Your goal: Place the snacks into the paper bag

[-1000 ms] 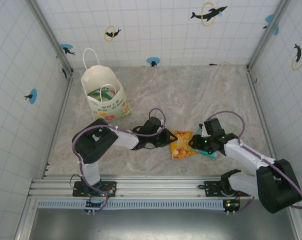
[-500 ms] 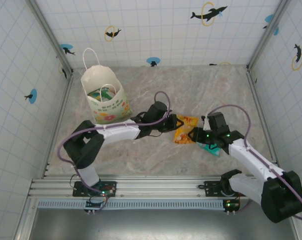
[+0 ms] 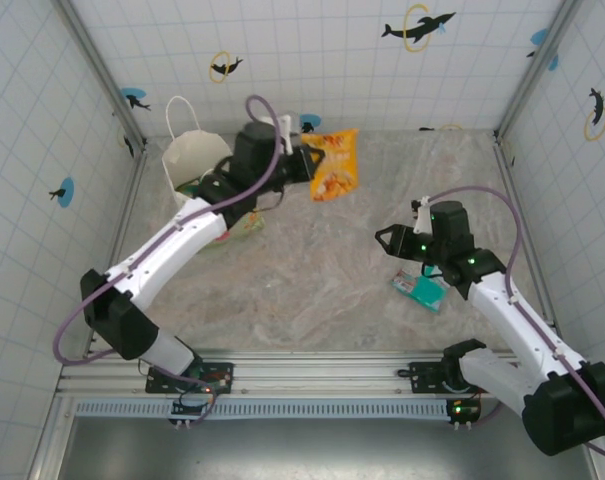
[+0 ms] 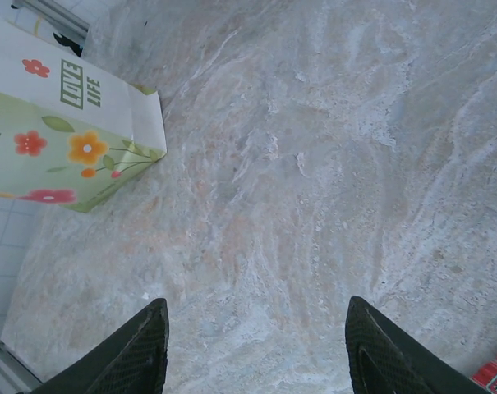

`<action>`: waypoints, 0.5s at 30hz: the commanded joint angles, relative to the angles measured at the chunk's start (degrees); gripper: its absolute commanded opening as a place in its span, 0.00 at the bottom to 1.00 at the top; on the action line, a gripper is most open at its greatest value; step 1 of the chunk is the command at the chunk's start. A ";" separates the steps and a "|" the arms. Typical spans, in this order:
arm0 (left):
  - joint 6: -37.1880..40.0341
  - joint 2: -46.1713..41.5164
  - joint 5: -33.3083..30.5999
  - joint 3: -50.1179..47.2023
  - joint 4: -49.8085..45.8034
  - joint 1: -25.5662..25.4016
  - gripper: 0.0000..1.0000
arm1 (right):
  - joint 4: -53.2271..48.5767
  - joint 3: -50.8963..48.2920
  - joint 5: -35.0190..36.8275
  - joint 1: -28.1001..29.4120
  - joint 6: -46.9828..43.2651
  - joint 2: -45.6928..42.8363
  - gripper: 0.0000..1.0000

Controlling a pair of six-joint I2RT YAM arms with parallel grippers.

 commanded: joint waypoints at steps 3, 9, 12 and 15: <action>11.80 -3.99 -7.97 6.62 -8.68 6.03 0.00 | 6.34 2.65 -0.32 3.77 1.05 1.59 0.57; 16.50 -6.89 -7.85 7.88 -6.01 15.44 0.00 | 13.17 4.51 2.38 11.35 -1.25 5.19 0.57; 17.76 -7.98 -8.37 8.14 -5.18 19.47 0.00 | 14.75 6.82 2.77 14.32 -3.05 8.17 0.57; 18.45 -8.39 -9.69 9.24 -7.50 23.22 0.00 | 14.36 9.77 2.70 15.92 -4.31 11.42 0.57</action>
